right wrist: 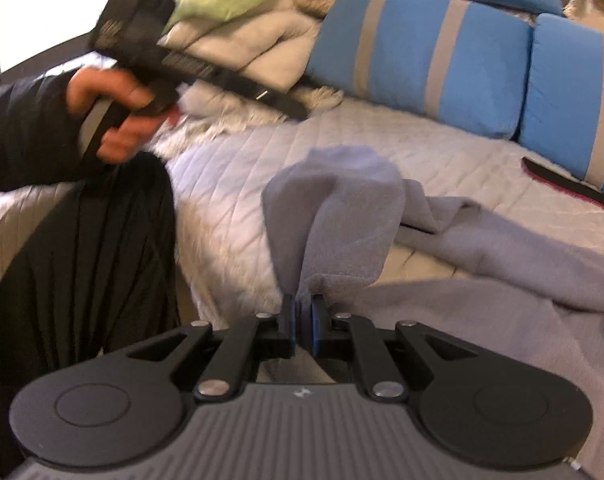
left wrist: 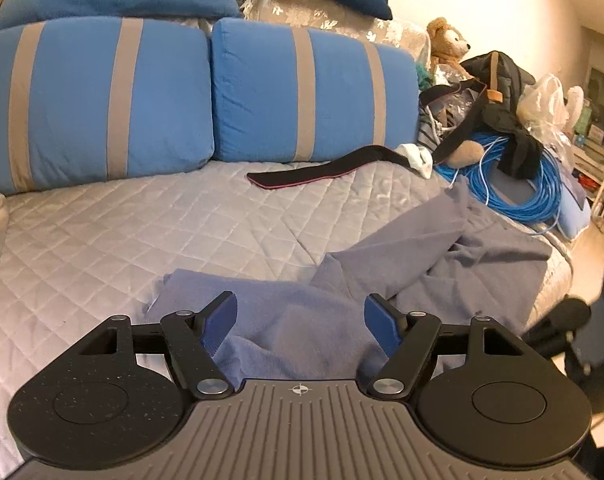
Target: Fold clothes
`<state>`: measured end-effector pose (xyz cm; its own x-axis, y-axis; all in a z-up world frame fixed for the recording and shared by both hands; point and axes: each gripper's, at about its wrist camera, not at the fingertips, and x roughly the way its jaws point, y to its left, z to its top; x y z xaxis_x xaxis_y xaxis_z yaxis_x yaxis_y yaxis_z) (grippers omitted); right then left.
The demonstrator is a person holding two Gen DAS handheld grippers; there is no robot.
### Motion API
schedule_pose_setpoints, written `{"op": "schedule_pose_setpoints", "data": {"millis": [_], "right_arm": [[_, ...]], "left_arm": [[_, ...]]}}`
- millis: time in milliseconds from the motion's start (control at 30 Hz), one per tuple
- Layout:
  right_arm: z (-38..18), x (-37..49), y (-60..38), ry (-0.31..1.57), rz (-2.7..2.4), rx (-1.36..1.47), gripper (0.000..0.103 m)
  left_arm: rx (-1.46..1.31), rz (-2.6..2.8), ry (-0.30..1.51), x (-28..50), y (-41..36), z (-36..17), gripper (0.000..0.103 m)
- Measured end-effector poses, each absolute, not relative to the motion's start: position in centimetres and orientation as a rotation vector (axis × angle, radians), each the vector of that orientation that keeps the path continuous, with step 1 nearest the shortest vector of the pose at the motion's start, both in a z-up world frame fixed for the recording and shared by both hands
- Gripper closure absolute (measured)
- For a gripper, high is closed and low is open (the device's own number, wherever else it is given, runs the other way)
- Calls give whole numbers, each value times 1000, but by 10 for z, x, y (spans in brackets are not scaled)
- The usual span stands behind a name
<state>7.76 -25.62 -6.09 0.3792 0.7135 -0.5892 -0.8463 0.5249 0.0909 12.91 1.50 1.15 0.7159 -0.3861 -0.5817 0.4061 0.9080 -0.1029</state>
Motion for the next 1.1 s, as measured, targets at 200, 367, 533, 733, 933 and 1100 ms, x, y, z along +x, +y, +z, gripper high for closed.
{"op": "schedule_pose_setpoints", "data": {"millis": [200,367,533,733,933,1100], "right_arm": [[-61,69,-264,605,951,-250,37],[-44,74,-289,544,835,-226,17],[-40,98,-311,574,740,-98,15],[-48,131,-296,637,825,159,15],[-67,176,-241,721,889,300,16],[-70,182,-202,669,929,299,93]], "left_arm": [[37,-427,652,143,17,7,33],[41,-417,665,154,19,3,33],[30,-395,662,165,22,-1,33],[-109,-351,685,173,36,2,33],[-93,-371,669,163,45,13,33],[-64,-371,650,155,50,24,33]]}}
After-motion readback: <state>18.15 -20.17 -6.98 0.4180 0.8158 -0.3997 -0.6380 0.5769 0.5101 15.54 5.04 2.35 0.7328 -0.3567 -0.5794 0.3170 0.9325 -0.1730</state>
